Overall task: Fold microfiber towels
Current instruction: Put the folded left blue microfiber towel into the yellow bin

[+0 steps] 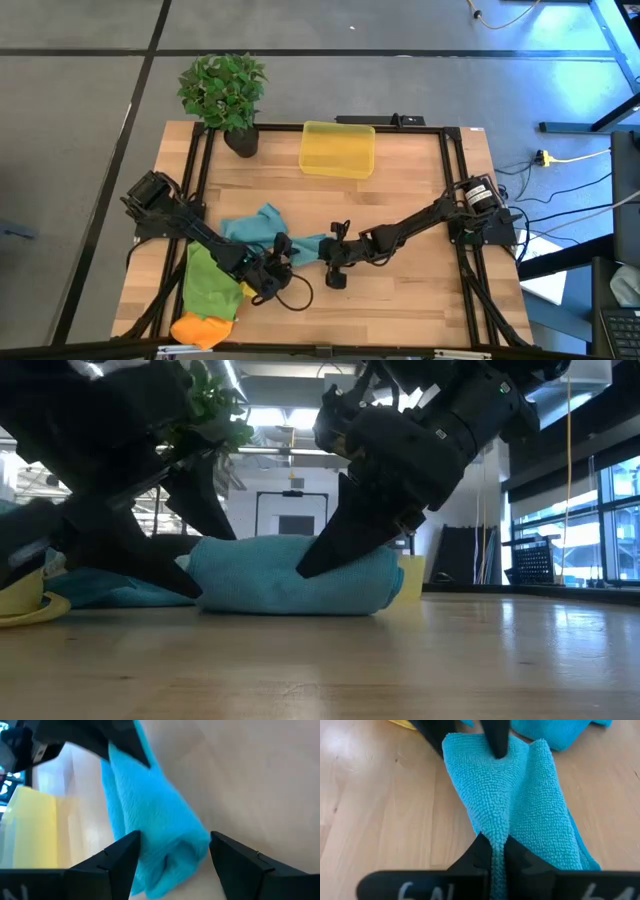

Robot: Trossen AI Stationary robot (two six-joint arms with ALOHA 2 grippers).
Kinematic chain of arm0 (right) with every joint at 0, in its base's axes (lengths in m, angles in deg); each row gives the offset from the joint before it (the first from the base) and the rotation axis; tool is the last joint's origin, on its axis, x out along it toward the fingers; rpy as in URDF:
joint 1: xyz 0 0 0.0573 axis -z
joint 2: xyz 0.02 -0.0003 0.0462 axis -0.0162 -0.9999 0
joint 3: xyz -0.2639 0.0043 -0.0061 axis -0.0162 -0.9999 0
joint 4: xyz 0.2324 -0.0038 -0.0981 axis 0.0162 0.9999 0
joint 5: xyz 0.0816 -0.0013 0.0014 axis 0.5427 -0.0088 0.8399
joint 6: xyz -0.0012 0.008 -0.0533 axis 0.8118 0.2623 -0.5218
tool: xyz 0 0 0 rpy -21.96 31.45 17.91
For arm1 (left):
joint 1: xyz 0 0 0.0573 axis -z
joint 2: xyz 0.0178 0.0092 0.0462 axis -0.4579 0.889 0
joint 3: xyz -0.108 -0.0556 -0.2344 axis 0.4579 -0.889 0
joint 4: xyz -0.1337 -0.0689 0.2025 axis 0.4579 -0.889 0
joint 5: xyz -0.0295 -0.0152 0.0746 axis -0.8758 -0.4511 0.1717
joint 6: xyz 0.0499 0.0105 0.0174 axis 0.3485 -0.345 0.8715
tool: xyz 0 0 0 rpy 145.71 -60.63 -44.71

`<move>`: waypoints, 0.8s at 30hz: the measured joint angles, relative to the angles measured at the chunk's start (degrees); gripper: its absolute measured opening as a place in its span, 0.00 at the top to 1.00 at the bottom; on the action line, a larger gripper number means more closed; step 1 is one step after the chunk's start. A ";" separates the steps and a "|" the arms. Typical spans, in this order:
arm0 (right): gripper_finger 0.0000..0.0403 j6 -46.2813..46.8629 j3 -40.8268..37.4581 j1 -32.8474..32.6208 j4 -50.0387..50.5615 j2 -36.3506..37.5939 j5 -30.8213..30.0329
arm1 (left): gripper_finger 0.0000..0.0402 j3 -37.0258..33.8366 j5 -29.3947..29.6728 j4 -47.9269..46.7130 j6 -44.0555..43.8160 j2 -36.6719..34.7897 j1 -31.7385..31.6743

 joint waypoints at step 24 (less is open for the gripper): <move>0.97 0.00 0.02 -0.05 1.27 0.09 3.06 | 0.67 0.15 -0.61 3.46 -1.17 5.25 -1.02</move>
